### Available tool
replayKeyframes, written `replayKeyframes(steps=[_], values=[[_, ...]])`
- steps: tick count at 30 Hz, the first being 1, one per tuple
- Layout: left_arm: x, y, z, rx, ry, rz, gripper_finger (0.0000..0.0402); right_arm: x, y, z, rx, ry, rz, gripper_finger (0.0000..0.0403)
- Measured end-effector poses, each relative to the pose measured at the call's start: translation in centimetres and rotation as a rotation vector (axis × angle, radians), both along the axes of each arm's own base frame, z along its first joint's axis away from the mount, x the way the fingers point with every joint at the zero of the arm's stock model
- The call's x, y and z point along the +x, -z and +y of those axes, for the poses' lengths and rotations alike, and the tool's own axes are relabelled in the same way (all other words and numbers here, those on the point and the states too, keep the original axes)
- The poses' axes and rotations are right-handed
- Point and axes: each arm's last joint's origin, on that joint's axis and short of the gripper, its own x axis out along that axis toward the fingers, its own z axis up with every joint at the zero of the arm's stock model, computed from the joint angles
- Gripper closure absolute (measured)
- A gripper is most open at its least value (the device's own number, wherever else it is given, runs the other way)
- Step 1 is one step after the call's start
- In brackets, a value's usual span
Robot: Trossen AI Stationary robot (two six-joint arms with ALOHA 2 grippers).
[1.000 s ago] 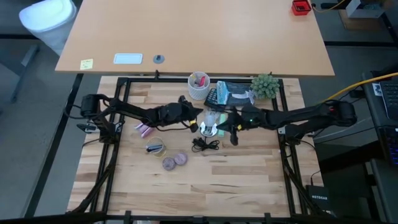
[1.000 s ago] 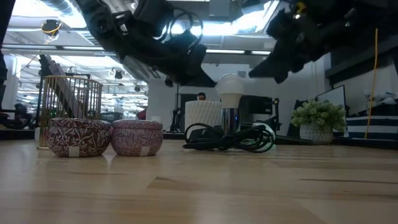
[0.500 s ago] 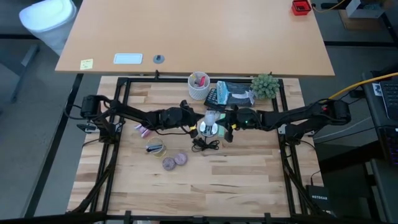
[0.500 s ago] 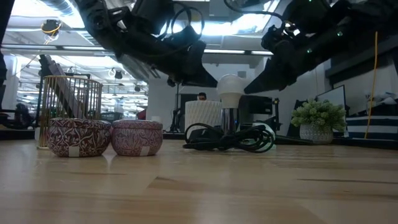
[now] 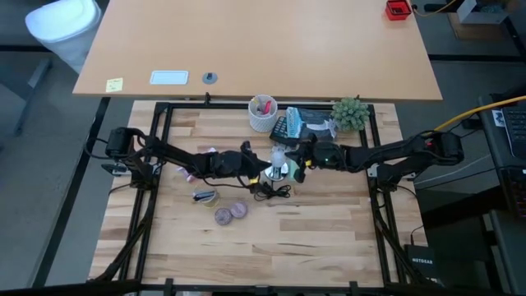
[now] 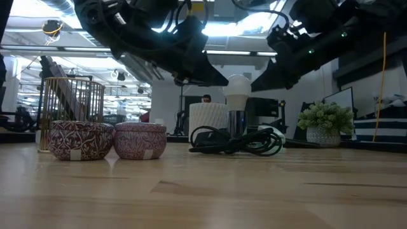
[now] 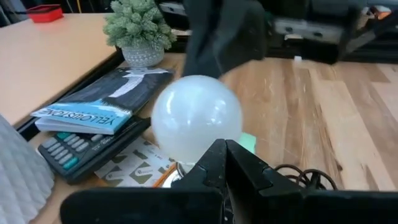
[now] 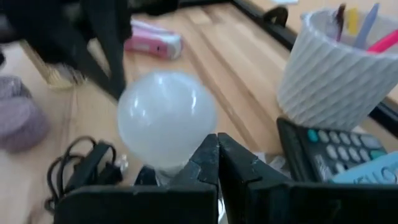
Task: Screw lightbulb
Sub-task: Remove the white lightbulb from the silver lamp
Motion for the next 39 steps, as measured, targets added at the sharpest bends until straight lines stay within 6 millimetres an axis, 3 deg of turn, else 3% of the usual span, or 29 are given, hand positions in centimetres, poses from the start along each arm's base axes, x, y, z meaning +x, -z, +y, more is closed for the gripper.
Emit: replayKeyframes(steps=[10,18,26,34,39], values=[[0.0,0.0,-0.3,0.013,0.005,-0.001,0.0402,0.5,-1.2,-0.1,-0.069,0.003,-0.114,0.04],[0.1,-1.1,-0.3,0.044,0.011,-0.077,0.0401,0.3,-1.5,-0.1,-0.176,-0.039,-0.091,0.04],[-0.1,-2.4,-0.2,0.103,0.019,-0.119,0.0401,-0.9,-3.8,0.0,-0.234,-0.057,-0.155,0.04],[-0.1,-3.1,-0.2,0.093,0.013,-0.19,0.0401,-2.4,-4.9,0.6,-0.184,-0.195,-0.147,0.04],[-0.1,-3.6,0.0,0.114,0.003,-0.217,0.0401,-2.7,-4.5,1.0,-0.042,-0.284,-0.126,0.04]])
